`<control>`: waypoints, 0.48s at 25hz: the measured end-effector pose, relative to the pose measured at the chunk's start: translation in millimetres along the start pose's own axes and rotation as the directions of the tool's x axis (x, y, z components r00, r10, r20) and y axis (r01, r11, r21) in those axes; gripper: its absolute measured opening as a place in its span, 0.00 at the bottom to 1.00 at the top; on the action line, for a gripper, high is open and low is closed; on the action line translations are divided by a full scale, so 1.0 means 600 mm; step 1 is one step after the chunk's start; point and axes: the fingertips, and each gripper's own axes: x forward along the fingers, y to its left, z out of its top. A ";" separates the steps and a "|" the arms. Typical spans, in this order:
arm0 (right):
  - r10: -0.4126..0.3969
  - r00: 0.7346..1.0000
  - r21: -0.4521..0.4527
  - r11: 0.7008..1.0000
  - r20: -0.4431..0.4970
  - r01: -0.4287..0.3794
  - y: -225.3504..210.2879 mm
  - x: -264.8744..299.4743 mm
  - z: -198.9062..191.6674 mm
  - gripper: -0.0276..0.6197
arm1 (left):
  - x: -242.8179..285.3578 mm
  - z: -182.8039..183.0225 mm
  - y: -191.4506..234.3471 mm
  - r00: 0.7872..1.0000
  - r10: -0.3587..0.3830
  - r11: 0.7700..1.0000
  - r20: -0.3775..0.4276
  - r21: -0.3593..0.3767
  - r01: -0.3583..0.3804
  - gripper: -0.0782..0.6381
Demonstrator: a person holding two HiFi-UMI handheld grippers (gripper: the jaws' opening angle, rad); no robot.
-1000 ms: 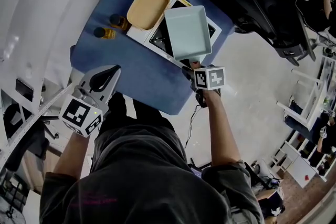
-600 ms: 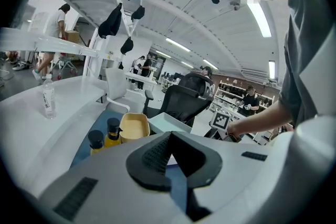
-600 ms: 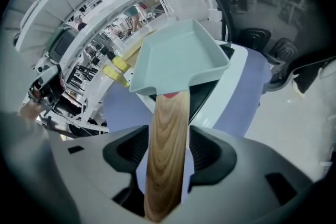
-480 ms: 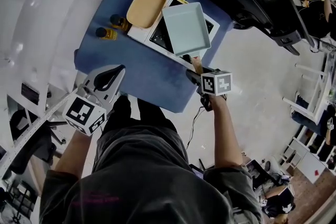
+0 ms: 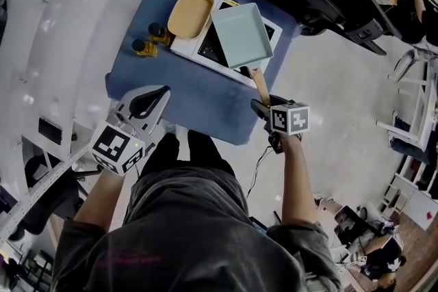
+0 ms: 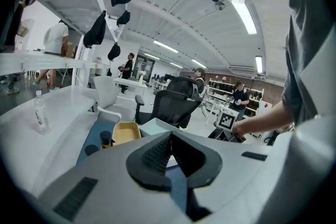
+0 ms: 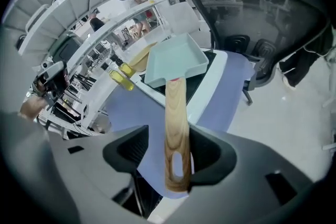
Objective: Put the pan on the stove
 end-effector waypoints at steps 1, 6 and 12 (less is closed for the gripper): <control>-0.009 1.000 0.010 1.000 0.009 0.009 -0.001 -0.006 -0.006 0.39 | -0.004 0.002 -0.003 1.000 -0.004 1.000 0.002 0.006 0.004 0.11; -0.059 0.997 0.063 0.996 0.047 0.056 -0.003 -0.033 -0.039 0.39 | -0.031 0.007 -0.016 1.000 -0.018 0.999 0.009 0.032 0.017 0.11; -0.137 0.984 0.082 0.988 0.114 0.128 0.002 -0.076 -0.052 0.39 | -0.060 0.017 -0.031 0.999 -0.034 0.997 0.021 0.066 0.032 0.11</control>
